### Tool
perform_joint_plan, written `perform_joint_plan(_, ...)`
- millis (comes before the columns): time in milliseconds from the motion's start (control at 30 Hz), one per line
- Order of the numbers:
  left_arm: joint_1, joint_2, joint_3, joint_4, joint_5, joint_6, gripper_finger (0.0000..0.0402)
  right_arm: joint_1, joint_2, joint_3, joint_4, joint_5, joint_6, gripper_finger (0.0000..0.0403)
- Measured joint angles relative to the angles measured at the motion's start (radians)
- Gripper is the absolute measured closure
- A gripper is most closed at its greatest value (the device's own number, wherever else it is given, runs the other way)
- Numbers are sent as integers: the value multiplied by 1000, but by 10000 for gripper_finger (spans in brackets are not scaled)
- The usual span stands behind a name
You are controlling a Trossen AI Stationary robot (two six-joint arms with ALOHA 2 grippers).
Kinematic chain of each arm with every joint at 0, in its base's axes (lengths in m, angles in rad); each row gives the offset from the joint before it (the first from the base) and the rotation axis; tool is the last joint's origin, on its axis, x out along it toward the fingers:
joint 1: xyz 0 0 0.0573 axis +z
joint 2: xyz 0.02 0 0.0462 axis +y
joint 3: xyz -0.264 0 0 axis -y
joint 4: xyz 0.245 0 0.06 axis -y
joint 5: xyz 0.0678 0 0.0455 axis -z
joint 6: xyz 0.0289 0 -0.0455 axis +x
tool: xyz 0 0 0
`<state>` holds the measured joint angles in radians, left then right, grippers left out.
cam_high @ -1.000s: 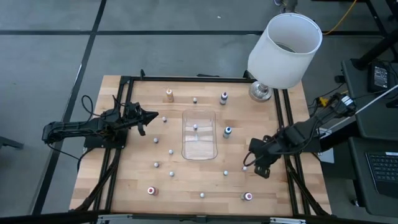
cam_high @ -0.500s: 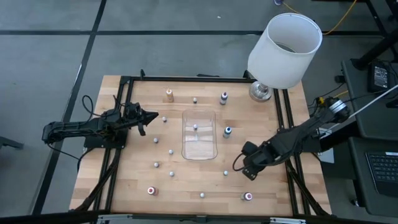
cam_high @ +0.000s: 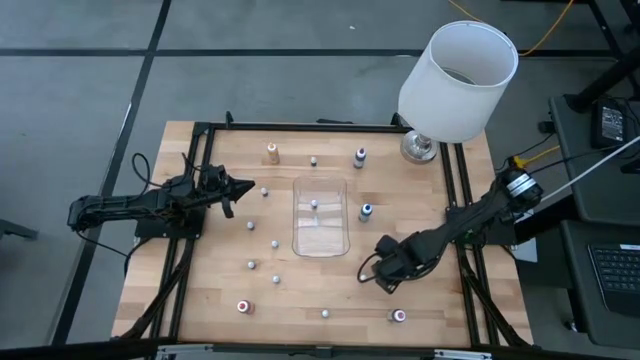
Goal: Pick & Place food coloring
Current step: Put the small red coloring into the transparent bin
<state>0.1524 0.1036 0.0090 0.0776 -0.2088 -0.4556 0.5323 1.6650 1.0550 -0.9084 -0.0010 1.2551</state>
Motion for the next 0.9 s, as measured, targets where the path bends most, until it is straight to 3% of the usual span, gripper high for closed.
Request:
perform_joint_plan(367, 0, 0, 0, 0, 1, -6, 384, 0, 51, 0, 3, -1, -2, 162)
perform_joint_plan(900, 0, 0, 0, 0, 1, -6, 384, 1, 51, 0, 0, -45, -29, 297)
